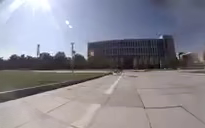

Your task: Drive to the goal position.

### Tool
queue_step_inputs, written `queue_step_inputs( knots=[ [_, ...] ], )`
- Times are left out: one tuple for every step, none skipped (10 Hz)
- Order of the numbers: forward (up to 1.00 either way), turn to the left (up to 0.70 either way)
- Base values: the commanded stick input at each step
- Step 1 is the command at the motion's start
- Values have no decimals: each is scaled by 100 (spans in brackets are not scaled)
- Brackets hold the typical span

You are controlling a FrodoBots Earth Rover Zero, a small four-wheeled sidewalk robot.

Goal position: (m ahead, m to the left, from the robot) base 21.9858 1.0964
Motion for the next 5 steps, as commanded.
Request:
queue_step_inputs(
  knots=[
    [70, 0],
    [70, 0],
    [70, 0],
    [70, 0],
    [70, 0]
  ],
)
